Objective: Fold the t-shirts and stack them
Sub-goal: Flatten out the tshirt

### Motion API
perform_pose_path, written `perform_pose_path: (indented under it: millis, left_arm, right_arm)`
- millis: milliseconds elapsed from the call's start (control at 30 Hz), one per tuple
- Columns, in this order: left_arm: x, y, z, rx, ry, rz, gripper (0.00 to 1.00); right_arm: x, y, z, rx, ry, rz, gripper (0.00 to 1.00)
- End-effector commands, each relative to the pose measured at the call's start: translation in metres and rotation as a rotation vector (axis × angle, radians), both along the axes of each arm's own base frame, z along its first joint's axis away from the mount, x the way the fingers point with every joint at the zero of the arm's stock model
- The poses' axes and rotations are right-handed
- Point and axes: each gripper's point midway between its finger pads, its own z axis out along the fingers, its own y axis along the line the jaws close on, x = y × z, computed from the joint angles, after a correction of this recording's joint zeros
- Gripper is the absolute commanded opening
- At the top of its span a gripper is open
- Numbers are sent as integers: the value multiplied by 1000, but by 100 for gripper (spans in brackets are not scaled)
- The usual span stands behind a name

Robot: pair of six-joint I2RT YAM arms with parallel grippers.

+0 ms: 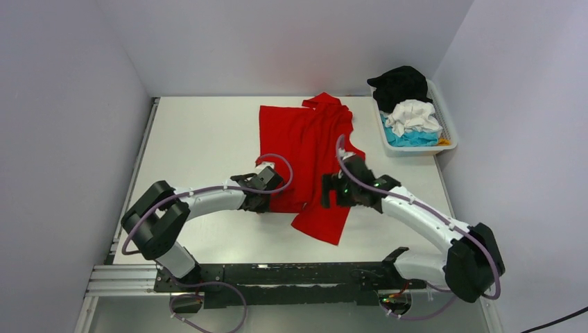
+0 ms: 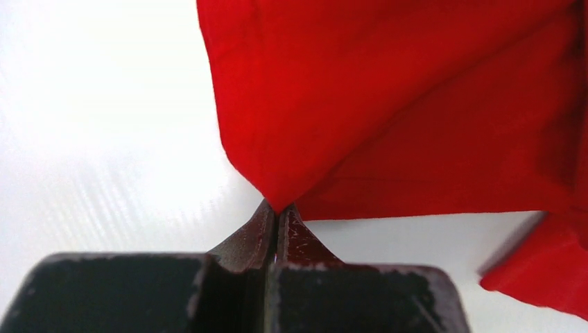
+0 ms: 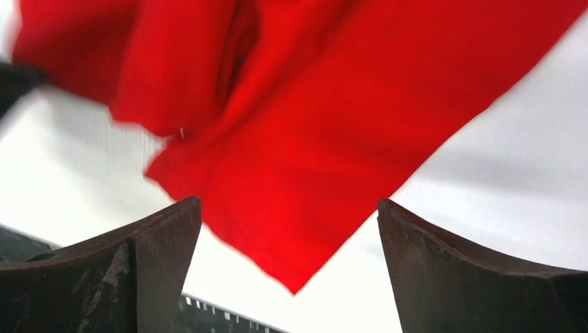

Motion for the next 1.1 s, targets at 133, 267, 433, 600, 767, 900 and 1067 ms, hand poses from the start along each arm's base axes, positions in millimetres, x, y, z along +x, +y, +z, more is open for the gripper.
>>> perform_pose_path:
  millis: [133,267,433,600,767,900,1067]
  left_arm:
    - [-13,53,-6,90,8,138,0]
    - [-17,61,-12,105,22,154,0]
    - [-20,58,-14,71,25,145,0]
    - [-19,52,-13,41,23,127,0]
    - [-16,49,-10,29,11,123,0]
    - [-15,48,-8,25,5,125,0]
    - [-16,52,-9,35,4,141,0]
  right_arm:
    - [-114,18,-52,-224,291,113,99]
    - [-141,20,-78,-258,367,126,98]
    - [-132,14,-93,-322,344,81,94]
    - [-129,14,-100,-324,328,71,86]
    - [-119,12,-104,-275,328,37,80]
    - [-114,17,-109,-203,352,46,73]
    - [-119,8,-117,-253,392,33,53]
